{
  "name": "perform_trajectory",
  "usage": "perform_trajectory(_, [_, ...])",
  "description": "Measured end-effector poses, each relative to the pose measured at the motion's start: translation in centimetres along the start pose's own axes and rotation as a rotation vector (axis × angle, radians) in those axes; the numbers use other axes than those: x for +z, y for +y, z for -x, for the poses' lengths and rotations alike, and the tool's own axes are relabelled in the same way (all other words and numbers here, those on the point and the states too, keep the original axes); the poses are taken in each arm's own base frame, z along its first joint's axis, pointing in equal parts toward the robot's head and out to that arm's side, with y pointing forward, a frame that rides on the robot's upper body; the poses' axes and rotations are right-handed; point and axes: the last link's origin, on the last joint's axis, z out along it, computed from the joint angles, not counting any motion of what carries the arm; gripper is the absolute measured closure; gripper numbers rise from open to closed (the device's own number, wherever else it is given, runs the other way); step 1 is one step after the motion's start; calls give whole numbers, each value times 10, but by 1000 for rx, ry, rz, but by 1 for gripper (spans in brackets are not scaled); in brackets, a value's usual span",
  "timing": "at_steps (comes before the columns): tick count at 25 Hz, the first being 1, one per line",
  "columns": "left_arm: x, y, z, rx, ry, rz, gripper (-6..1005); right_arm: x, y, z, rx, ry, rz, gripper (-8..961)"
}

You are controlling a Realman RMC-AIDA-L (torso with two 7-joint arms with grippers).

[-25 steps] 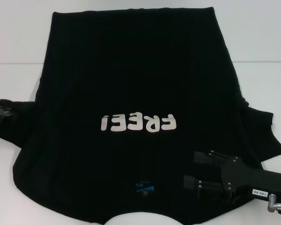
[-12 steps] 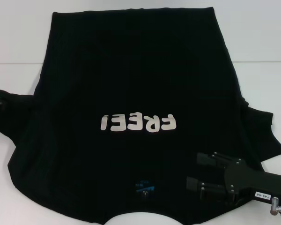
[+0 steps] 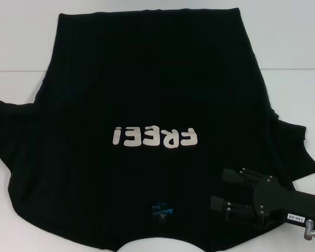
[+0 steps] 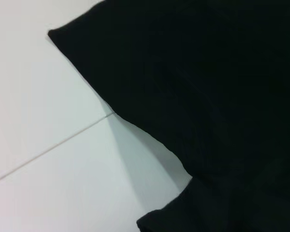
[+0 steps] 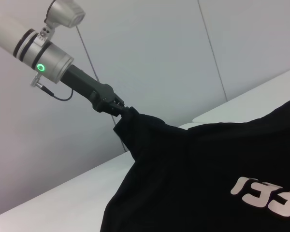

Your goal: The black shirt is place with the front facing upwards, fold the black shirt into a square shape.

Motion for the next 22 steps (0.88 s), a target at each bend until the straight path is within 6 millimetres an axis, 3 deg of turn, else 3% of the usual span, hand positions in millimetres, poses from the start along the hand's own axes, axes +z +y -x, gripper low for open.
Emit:
perform_trajectory(14, [-10, 1, -10, 2, 41, -91, 945, -14, -2, 3, 17, -68, -50, 54])
perform_trajectory(22, [3, 30, -24, 7, -4, 1, 945, -13, -3, 3, -6, -71, -53, 54])
